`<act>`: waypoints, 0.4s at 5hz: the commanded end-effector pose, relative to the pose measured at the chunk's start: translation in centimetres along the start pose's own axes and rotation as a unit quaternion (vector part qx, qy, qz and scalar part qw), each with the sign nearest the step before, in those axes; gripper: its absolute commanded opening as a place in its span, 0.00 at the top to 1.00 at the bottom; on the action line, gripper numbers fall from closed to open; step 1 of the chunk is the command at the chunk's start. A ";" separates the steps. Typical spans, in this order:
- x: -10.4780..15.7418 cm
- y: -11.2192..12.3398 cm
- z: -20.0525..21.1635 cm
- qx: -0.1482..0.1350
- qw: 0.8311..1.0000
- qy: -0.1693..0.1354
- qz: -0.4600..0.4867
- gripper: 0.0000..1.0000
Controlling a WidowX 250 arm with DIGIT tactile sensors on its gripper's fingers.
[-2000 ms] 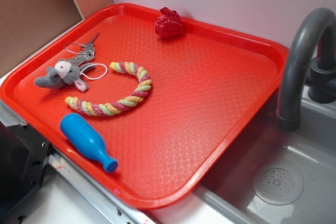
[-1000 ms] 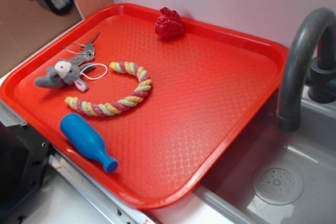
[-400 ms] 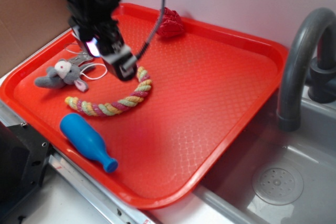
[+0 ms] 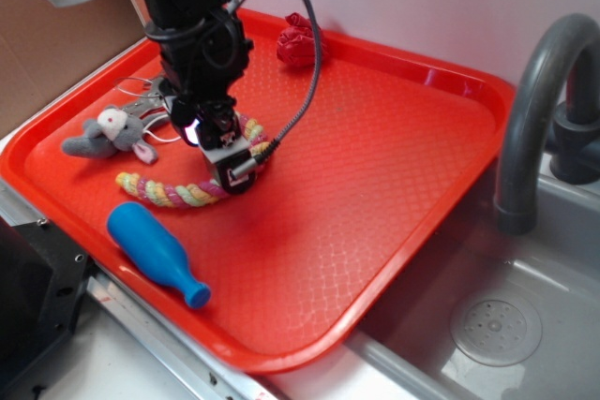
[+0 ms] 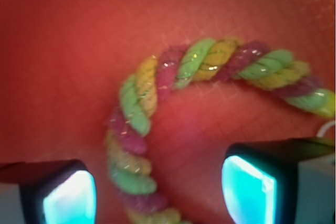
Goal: Grab the multicolored rope.
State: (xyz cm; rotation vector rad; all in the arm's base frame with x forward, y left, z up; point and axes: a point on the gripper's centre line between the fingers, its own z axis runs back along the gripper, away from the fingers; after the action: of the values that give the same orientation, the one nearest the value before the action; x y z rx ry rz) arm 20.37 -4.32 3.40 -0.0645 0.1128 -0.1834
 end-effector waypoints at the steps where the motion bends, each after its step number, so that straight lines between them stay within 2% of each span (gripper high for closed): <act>1: 0.5 -0.2 -0.7 0.003 0.999 -0.006 -0.037 0.00; 2: 0.6 -0.7 -1.1 0.000 0.998 -0.008 -0.060 0.00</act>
State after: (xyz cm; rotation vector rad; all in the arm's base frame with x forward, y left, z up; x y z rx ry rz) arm 20.51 -5.04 1.99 -0.0670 0.1223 -0.2851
